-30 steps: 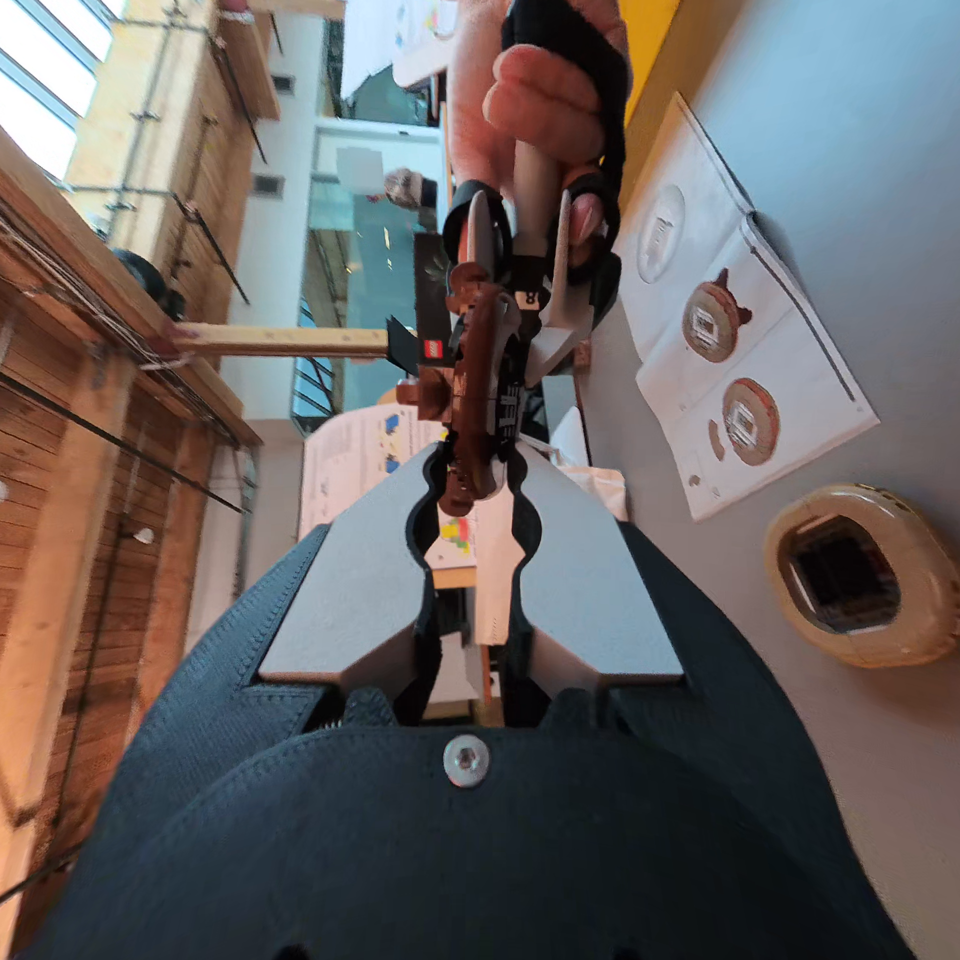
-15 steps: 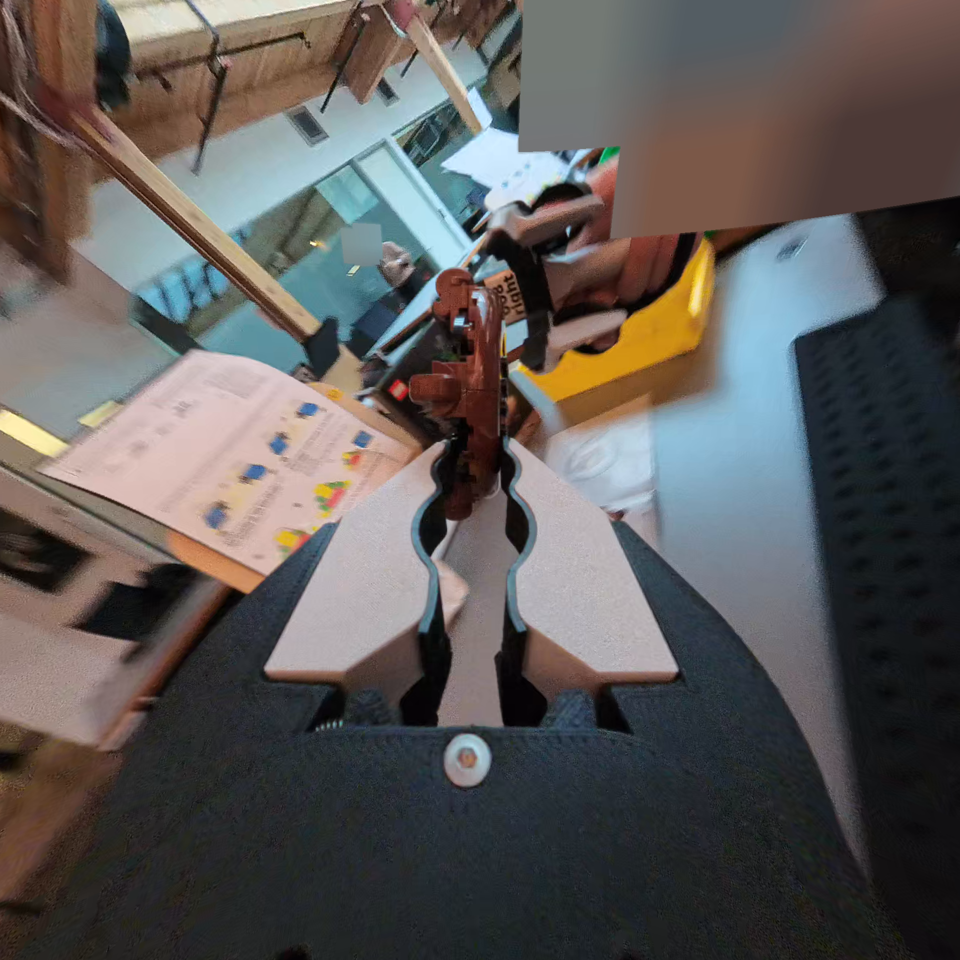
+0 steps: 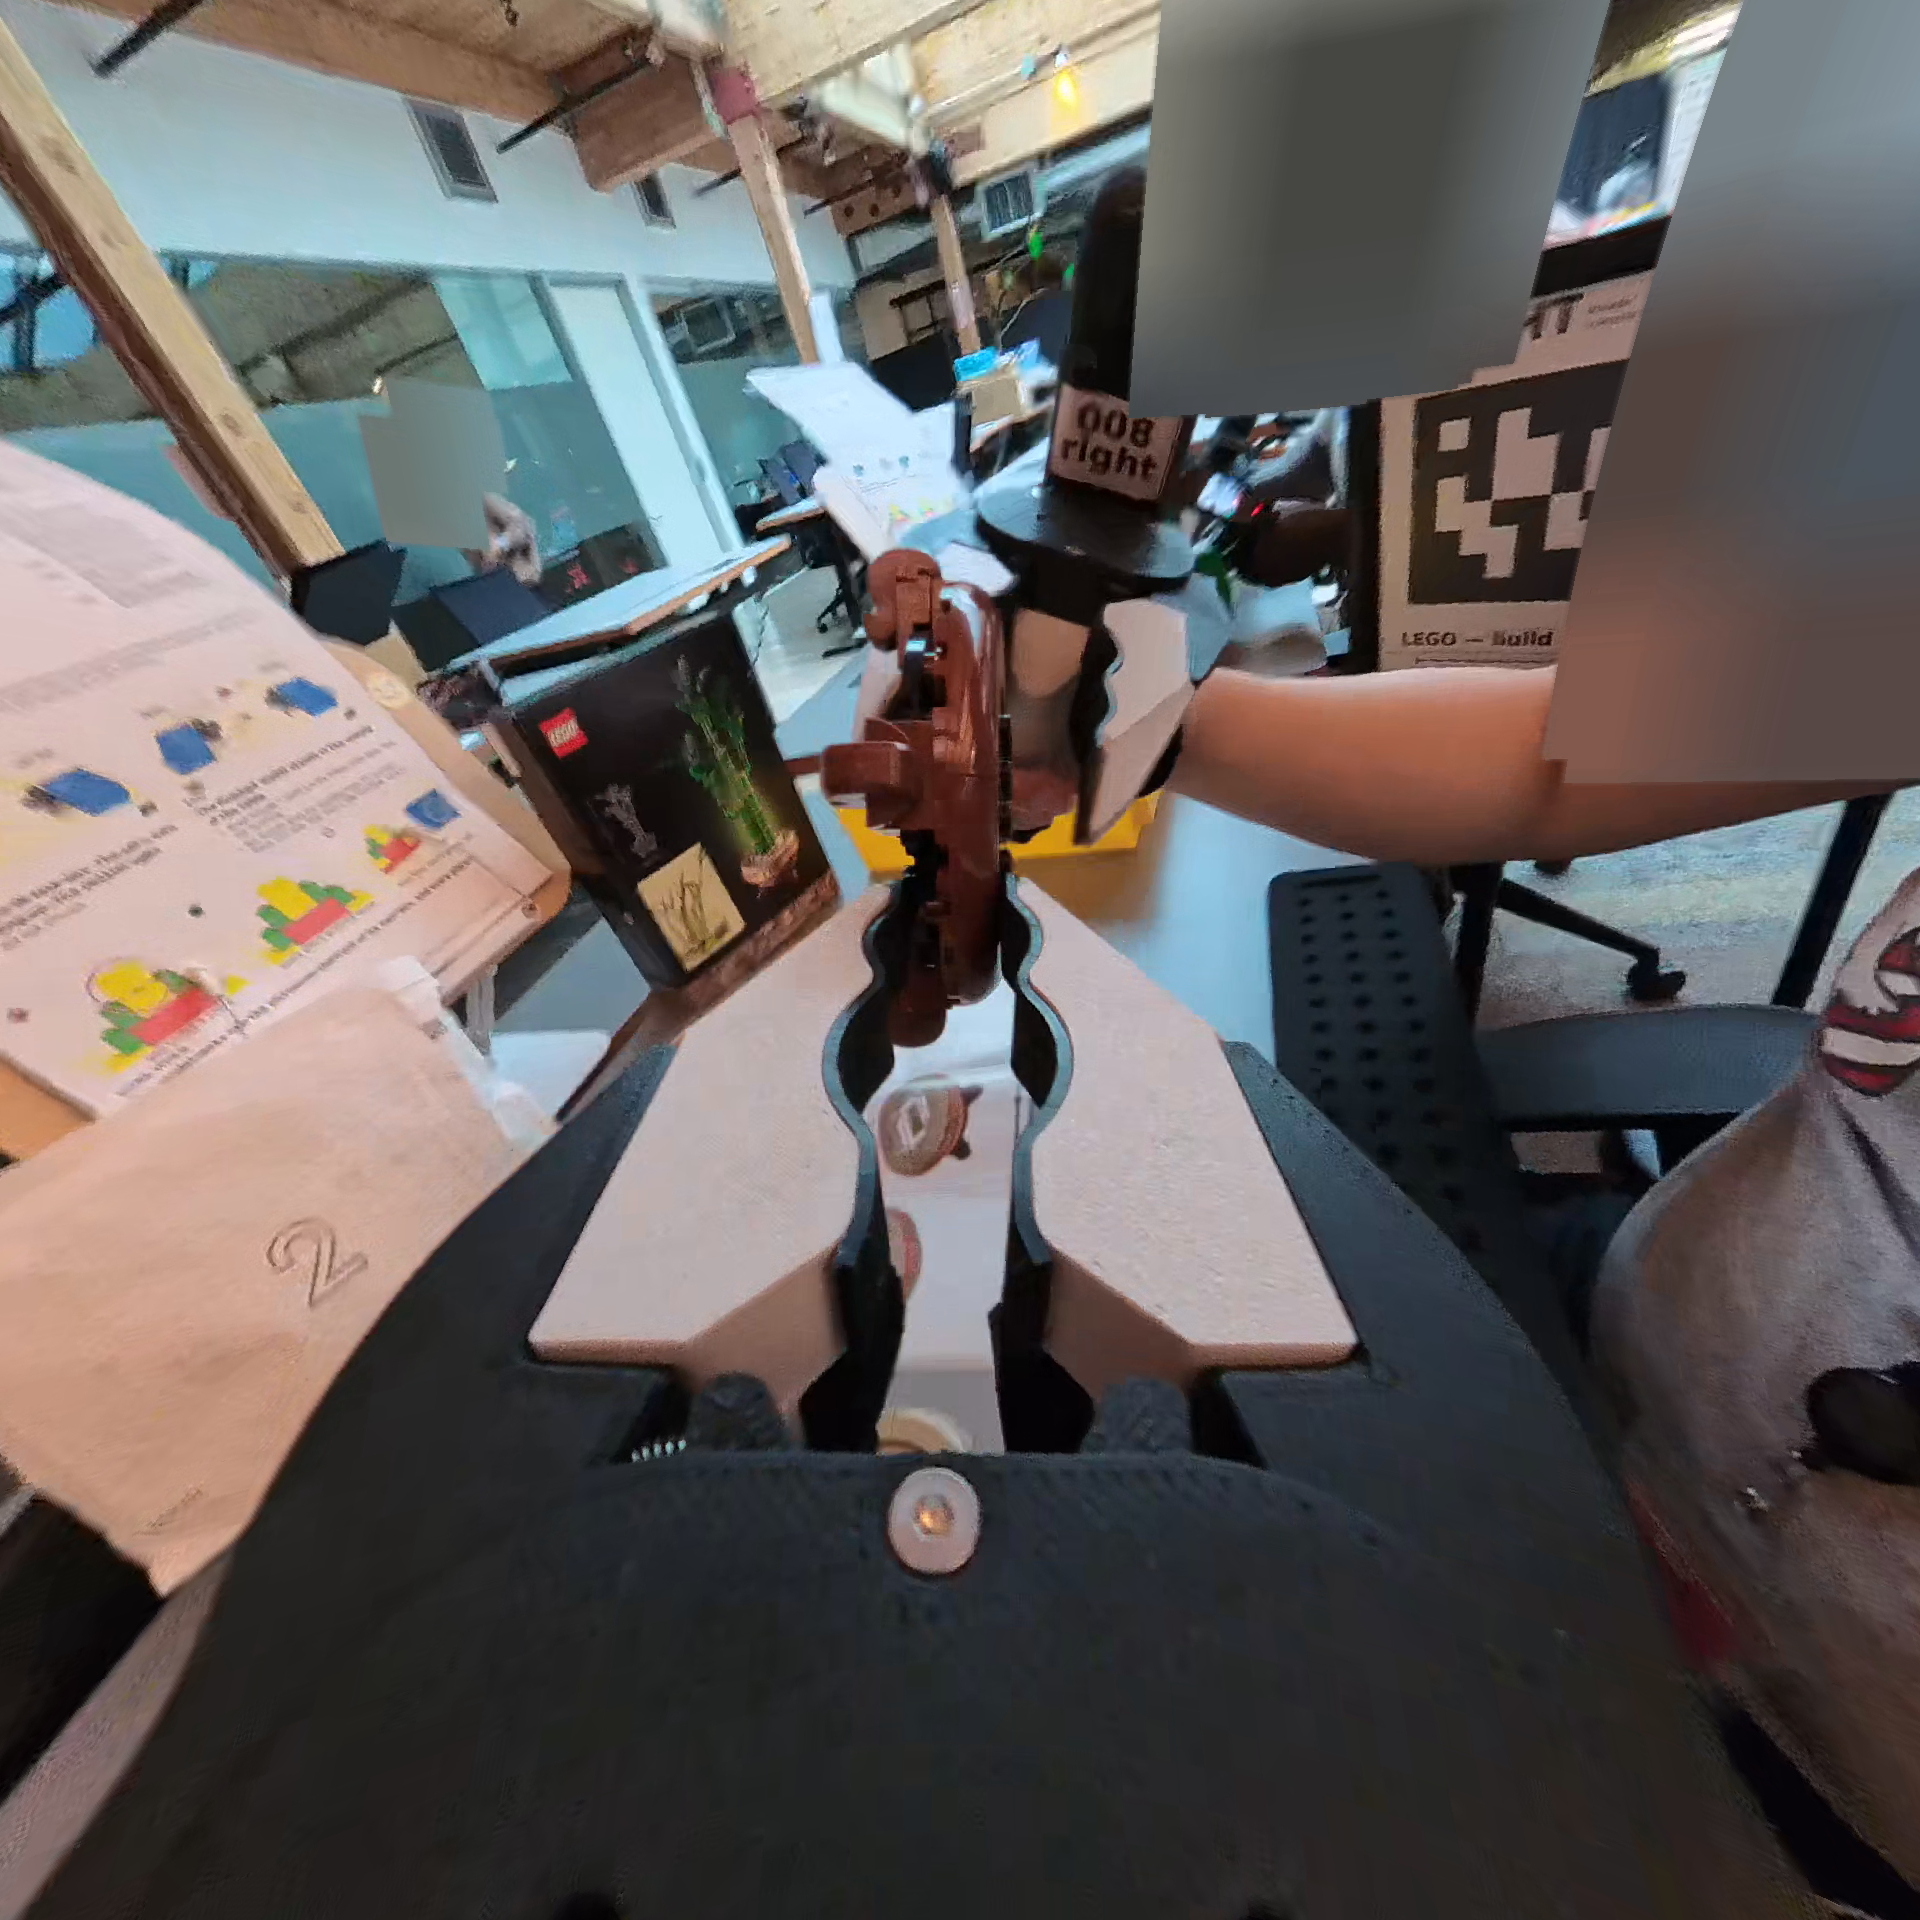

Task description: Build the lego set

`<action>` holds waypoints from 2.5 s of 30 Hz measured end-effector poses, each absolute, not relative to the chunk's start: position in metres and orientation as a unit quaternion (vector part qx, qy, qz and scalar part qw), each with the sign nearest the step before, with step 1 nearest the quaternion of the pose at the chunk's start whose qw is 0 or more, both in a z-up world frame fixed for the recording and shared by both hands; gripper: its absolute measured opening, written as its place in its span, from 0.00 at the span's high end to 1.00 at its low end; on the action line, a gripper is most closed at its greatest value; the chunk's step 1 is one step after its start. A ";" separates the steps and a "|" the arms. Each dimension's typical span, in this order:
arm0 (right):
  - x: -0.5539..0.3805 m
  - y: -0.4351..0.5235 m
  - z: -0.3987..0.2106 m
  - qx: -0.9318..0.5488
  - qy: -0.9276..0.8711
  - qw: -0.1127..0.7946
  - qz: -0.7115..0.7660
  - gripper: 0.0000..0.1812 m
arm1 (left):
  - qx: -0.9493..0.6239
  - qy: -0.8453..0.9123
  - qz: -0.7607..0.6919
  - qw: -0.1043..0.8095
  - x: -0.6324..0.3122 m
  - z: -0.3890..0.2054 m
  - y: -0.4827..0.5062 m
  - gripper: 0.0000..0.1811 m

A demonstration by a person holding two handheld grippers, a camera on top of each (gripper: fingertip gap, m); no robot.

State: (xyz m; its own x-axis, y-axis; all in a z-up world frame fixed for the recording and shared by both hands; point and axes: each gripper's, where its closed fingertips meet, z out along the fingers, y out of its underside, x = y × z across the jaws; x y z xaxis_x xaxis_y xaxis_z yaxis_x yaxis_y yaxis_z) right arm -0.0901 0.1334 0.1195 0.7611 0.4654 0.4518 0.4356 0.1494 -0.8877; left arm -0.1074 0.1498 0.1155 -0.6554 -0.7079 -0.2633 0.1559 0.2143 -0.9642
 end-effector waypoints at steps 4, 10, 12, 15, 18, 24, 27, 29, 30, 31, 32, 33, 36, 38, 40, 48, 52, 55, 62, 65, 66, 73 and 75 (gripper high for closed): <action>-0.076 0.144 0.097 -0.693 -0.312 0.648 0.057 0.71 | -0.227 0.734 -0.490 0.413 -0.094 0.089 0.168 0.92; -0.045 0.154 0.051 -0.745 -0.272 0.607 0.035 0.71 | -0.240 0.782 -0.414 0.399 -0.087 0.062 0.180 0.92; -0.048 0.156 0.042 -0.738 -0.261 0.618 0.071 0.71 | -0.252 0.763 -0.459 0.379 -0.085 0.065 0.177 0.92; -0.053 0.156 0.048 -0.694 -0.238 0.669 0.120 0.72 | -0.265 0.714 -0.548 0.346 -0.085 0.072 0.174 0.92; -0.054 0.153 0.064 -0.647 -0.212 0.715 0.159 0.73 | -0.279 0.673 -0.605 0.320 -0.085 0.068 0.174 0.92; -0.073 0.157 0.058 -0.668 -0.249 0.670 0.207 0.74 | -0.292 0.621 -0.672 0.279 -0.085 0.061 0.171 0.92; -0.073 0.161 0.062 -0.664 -0.260 0.674 0.191 0.85 | -0.291 0.615 -0.683 0.266 -0.088 0.060 0.169 0.92; -0.075 0.161 0.062 -0.661 -0.266 0.672 0.202 0.89 | -0.295 0.612 -0.688 0.256 -0.090 0.061 0.169 0.92; -0.075 0.161 0.062 -0.662 -0.267 0.669 0.207 0.89 | -0.296 0.613 -0.687 0.255 -0.091 0.060 0.169 0.92; -0.076 0.161 0.061 -0.662 -0.268 0.667 0.213 0.89 | -0.295 0.616 -0.684 0.255 -0.092 0.059 0.169 0.92; -0.077 0.161 0.059 -0.665 -0.270 0.663 0.215 0.89 | -0.295 0.623 -0.679 0.254 -0.093 0.056 0.169 0.92; -0.077 0.161 0.057 -0.667 -0.273 0.660 0.213 0.89 | -0.298 0.630 -0.672 0.251 -0.093 0.053 0.169 0.92; -0.078 0.164 0.048 -0.674 -0.280 0.654 0.198 0.89 | -0.312 0.645 -0.656 0.237 -0.093 0.041 0.173 0.92; -0.077 0.168 0.043 -0.678 -0.278 0.653 0.189 0.89 | -0.326 0.643 -0.653 0.234 -0.092 0.036 0.178 0.91; -0.074 0.172 0.039 -0.681 -0.278 0.655 0.173 0.89 | -0.341 0.631 -0.659 0.227 -0.092 0.032 0.185 0.89; -0.056 0.188 0.002 -0.715 -0.294 0.631 0.063 0.89 | -0.440 0.567 -0.678 0.159 -0.096 0.001 0.235 0.70; -0.048 0.198 -0.013 -0.701 -0.341 0.623 -0.068 0.89 | -0.492 0.544 -0.676 0.075 -0.091 -0.014 0.246 0.54; -0.046 0.203 -0.022 -0.671 -0.386 0.607 -0.182 0.89 | -0.506 0.529 -0.681 0.017 -0.086 -0.016 0.237 0.49; -0.057 0.211 -0.060 -0.567 -0.494 0.543 -0.374 0.89 | -0.526 0.562 -0.636 0.053 -0.079 -0.054 0.239 0.56; -0.062 0.215 -0.071 -0.535 -0.524 0.536 -0.390 0.89 | -0.456 0.689 -0.539 0.163 -0.082 -0.088 0.243 0.49; -0.059 0.217 -0.071 -0.525 -0.525 0.536 -0.402 0.89 | -0.449 0.707 -0.507 0.203 -0.078 -0.096 0.251 0.46; -0.052 0.224 -0.094 -0.517 -0.558 0.515 -0.395 0.89 | -0.409 0.722 -0.510 0.225 -0.066 -0.096 0.242 0.55; -0.050 0.226 -0.100 -0.512 -0.569 0.511 -0.392 0.89 | -0.402 0.734 -0.506 0.210 -0.069 -0.101 0.239 0.61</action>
State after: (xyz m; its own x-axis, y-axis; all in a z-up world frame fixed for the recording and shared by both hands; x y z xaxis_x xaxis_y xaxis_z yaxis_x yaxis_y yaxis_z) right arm -0.0503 0.2261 -0.0997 0.0459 0.1820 0.9822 0.9828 0.1679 -0.0771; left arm -0.0690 0.2390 -0.1007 -0.5887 -0.8024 0.0985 -0.3769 0.1646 -0.9115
